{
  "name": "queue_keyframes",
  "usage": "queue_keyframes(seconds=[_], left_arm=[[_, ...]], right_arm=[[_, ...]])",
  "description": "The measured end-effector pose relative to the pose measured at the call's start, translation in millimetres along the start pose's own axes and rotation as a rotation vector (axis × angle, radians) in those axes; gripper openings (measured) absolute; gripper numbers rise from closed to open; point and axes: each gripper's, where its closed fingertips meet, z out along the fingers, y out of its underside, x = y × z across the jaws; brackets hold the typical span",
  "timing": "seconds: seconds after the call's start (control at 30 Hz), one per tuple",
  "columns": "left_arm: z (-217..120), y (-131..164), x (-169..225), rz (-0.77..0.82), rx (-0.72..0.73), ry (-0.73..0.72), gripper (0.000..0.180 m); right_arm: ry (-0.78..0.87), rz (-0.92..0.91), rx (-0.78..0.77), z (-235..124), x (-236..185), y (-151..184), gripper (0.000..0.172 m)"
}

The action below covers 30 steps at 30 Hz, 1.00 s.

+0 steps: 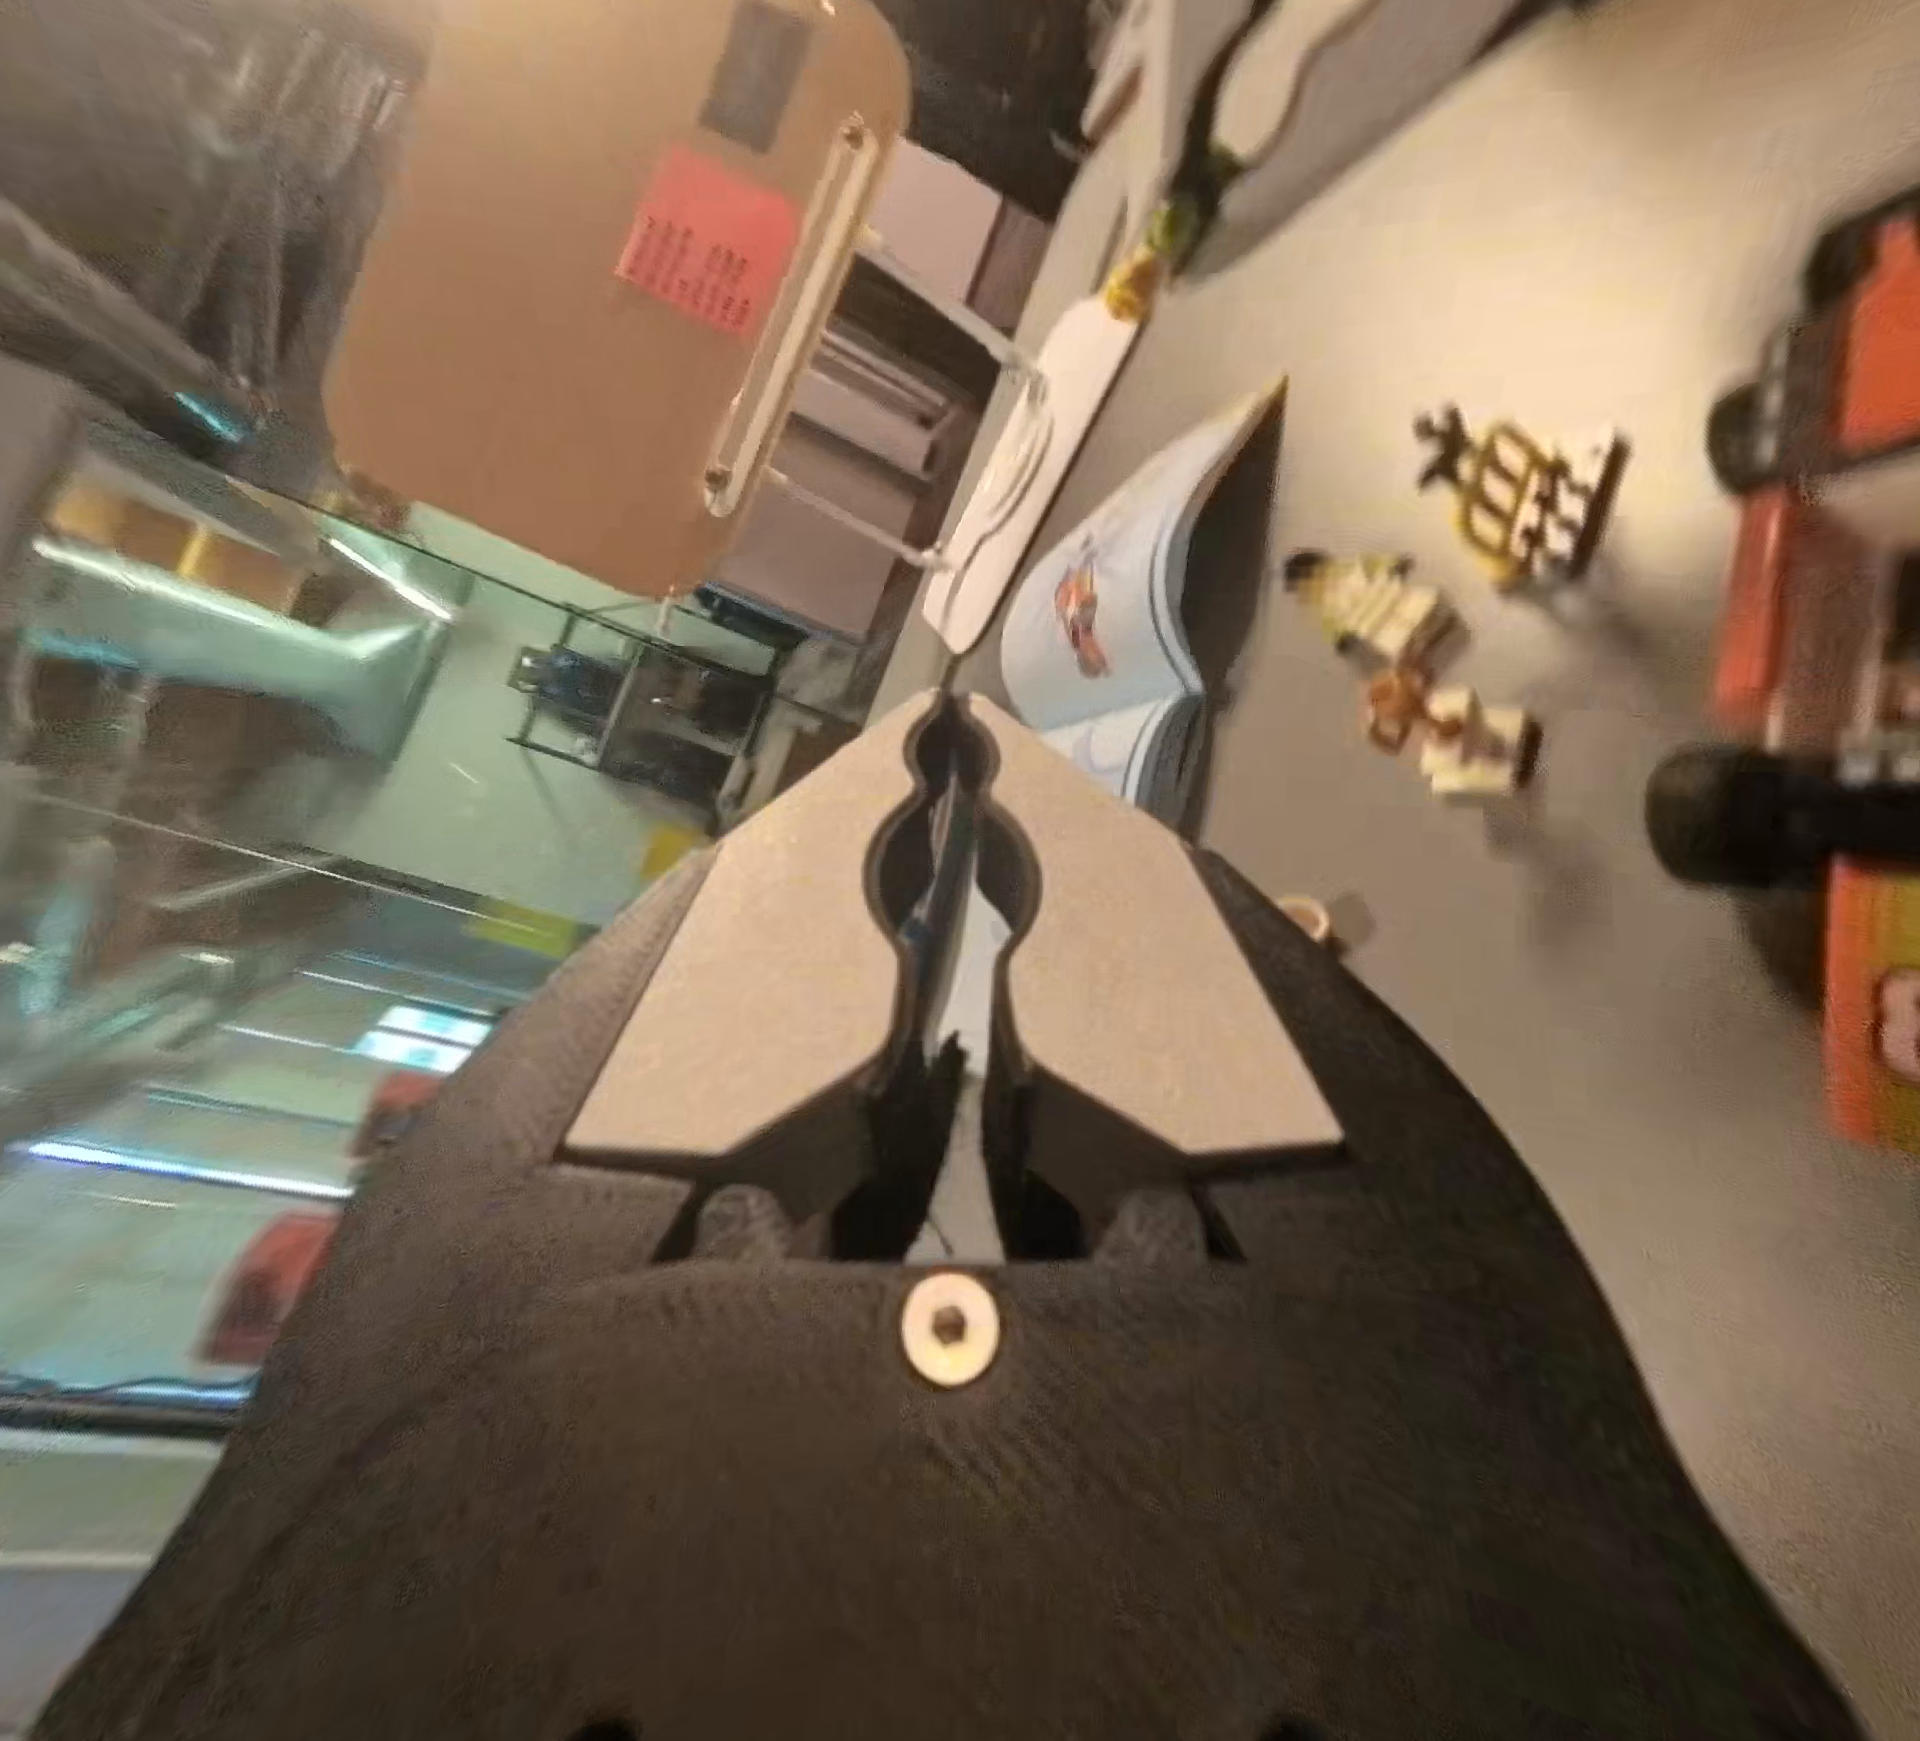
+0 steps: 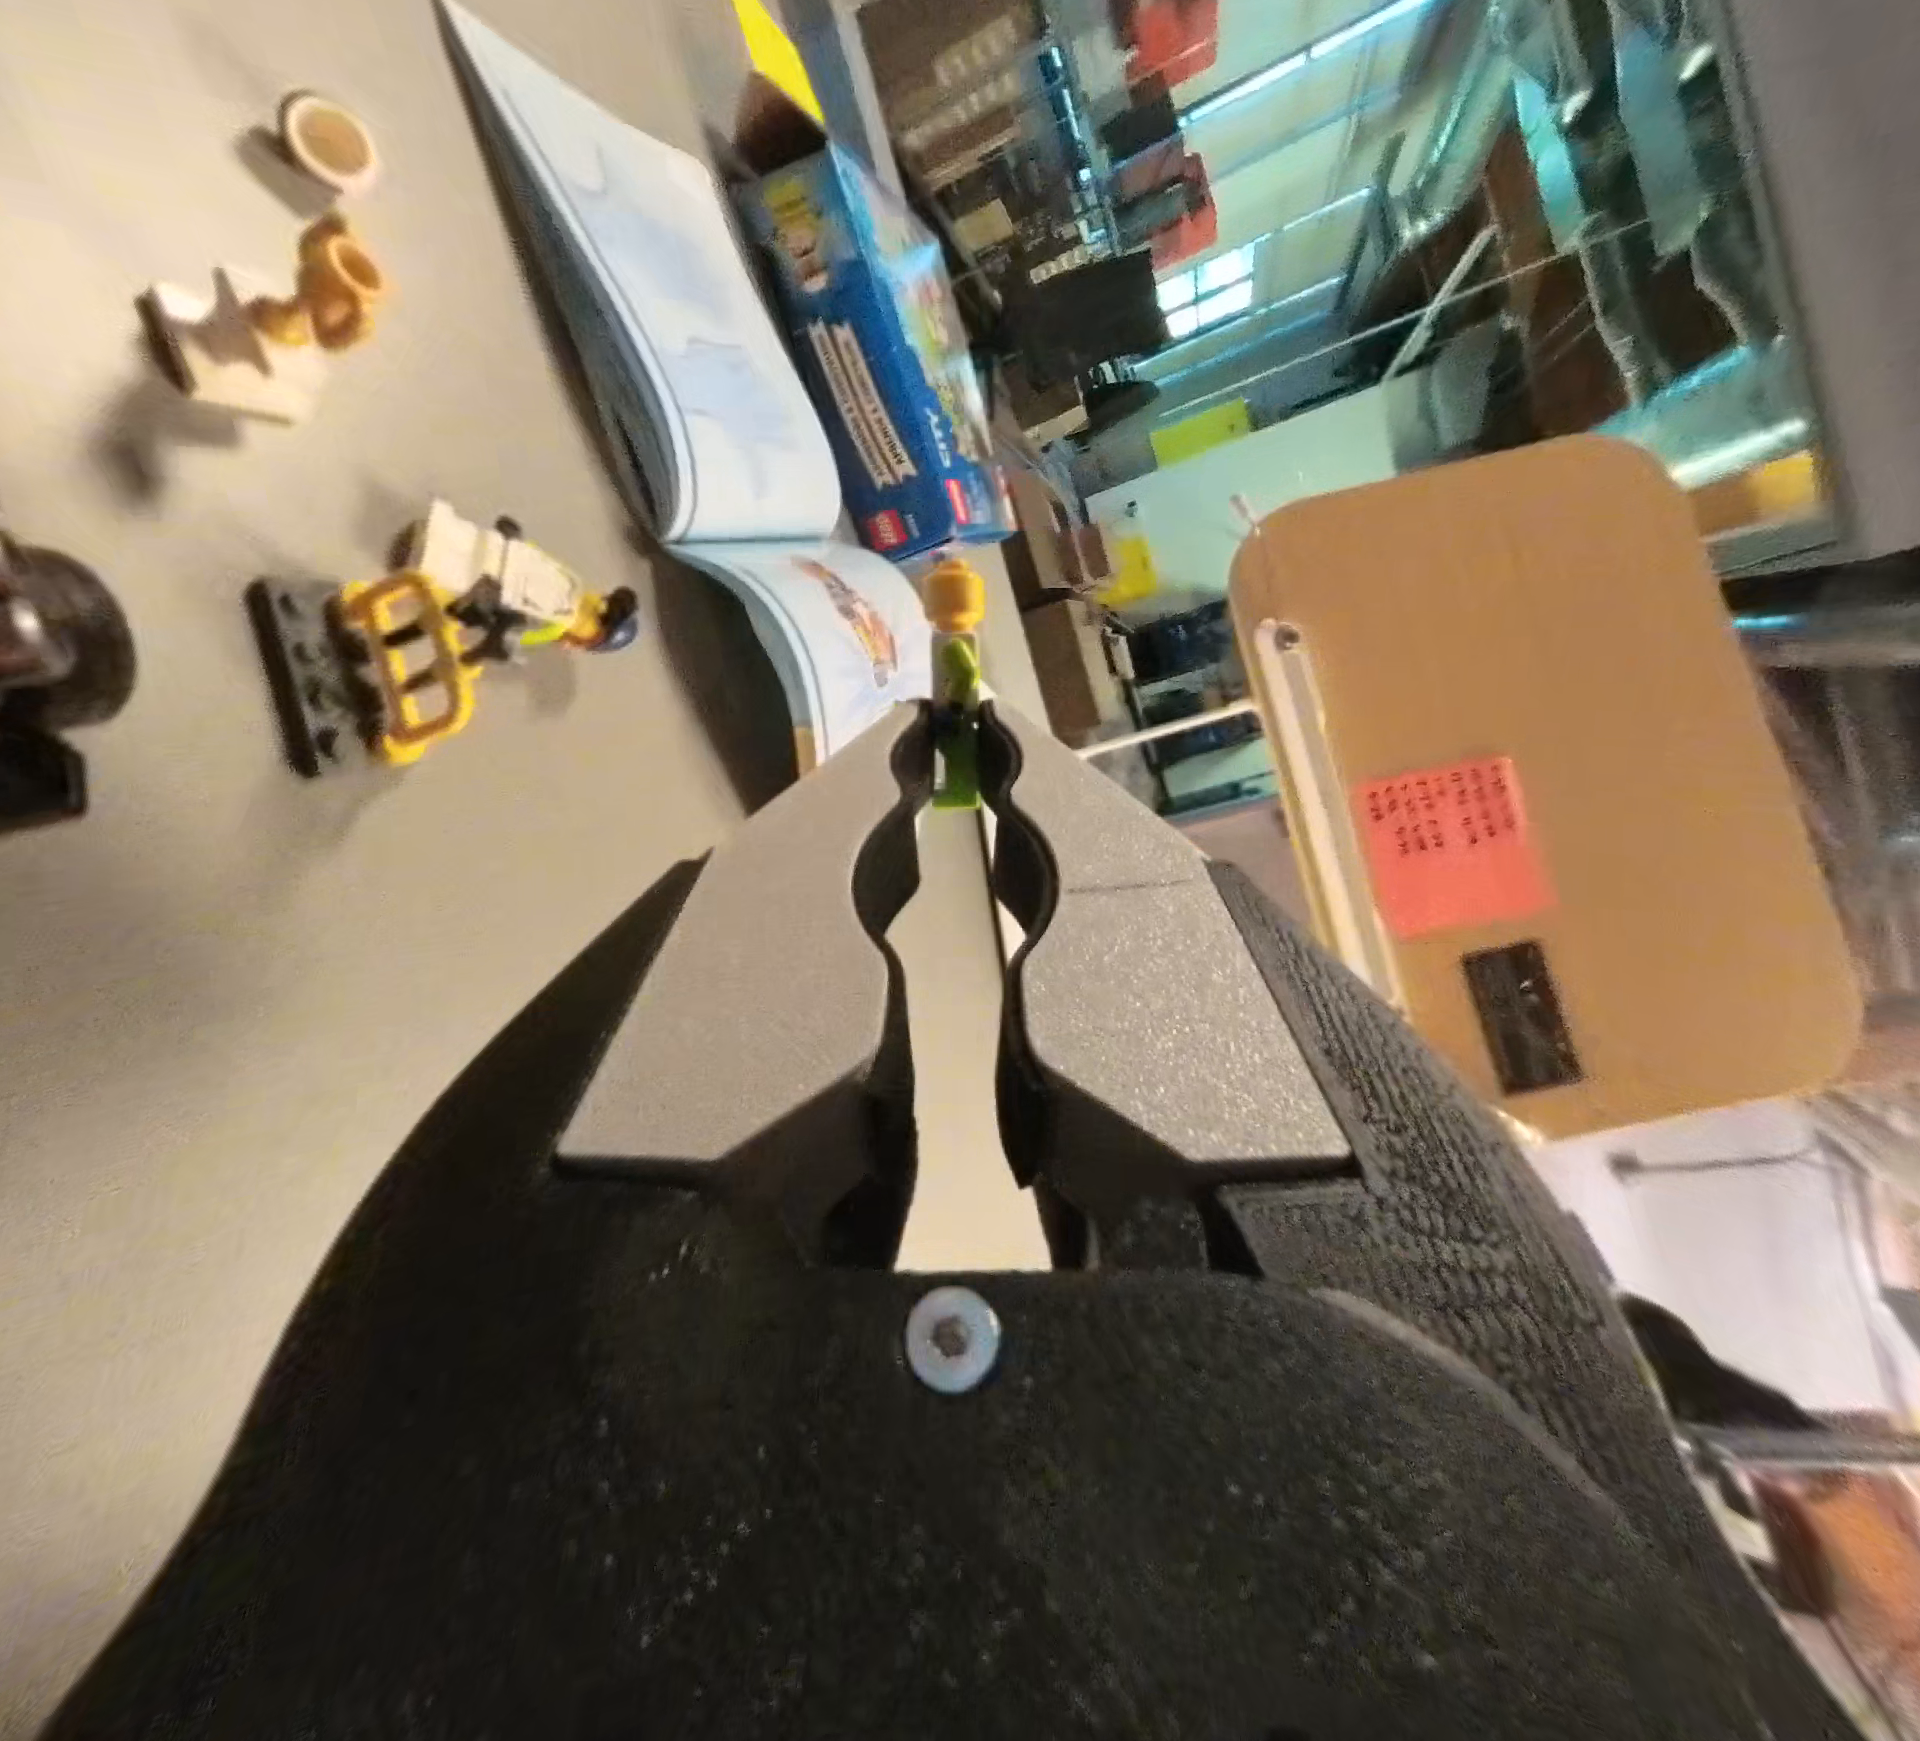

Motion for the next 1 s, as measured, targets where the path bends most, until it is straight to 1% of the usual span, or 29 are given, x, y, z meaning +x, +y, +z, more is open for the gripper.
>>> queue_keyframes(seconds=[0.07,0.1,0.17,0.2,0.23,0.3,0.33,0.37,0.43,0.47,0.57,0.73,0.8,1.0], left_arm=[[1.7,-8.0,3.8,-0.026,0.025,0.009,0.000],[2.6,-10.3,10.2,-0.007,0.027,0.022,0.000],[3.3,-15.7,22.7,0.028,0.050,0.053,0.000],[3.9,-19.9,27.4,-0.006,0.068,0.075,0.000],[4.6,-24.1,34.1,-0.079,0.081,0.124,0.001],[5.7,-32.9,47.1,-0.239,0.097,0.244,0.026],[6.4,-34.2,48.6,-0.268,0.096,0.261,0.030],[7.1,-33.5,46.1,-0.254,0.093,0.239,0.029],[5.7,-32.8,43.7,-0.154,0.106,0.189,0.017],[5.5,-32.0,46.3,-0.113,0.102,0.188,0.015],[6.1,-30.8,51.9,-0.025,0.096,0.182,0.014],[5.7,-32.5,49.7,0.040,0.112,0.141,0.015],[5.3,-33.3,52.5,0.070,0.119,0.141,0.010],[7.6,-30.8,52.2,0.132,0.085,0.127,0.010]], right_arm=[[0.008,-0.072,0.008,4.3,-8.3,-7.9,0.006],[-0.003,-0.109,0.015,6.0,-15.0,-12.0,0.006],[-0.018,-0.114,0.072,5.9,-22.5,-25.1,0.006],[-0.016,-0.120,0.097,5.2,-24.1,-31.6,0.006],[-0.008,-0.142,0.114,4.4,-24.9,-37.2,0.006],[-0.002,-0.183,0.153,1.8,-28.6,-48.5,0.006],[-0.005,-0.198,0.168,0.5,-30.7,-52.8,0.006],[-0.014,-0.205,0.175,-0.1,-33.2,-55.0,0.006],[-0.031,-0.204,0.193,-1.5,-36.1,-58.0,0.006],[-0.038,-0.202,0.199,-2.0,-36.8,-58.6,0.006],[-0.063,-0.206,0.208,-3.1,-40.2,-58.9,0.006],[-0.081,-0.210,0.211,-4.3,-42.2,-58.9,0.006],[-0.086,-0.212,0.210,-4.5,-42.8,-58.9,0.006],[-0.075,-0.210,0.199,-2.3,-41.6,-58.1,0.007]])
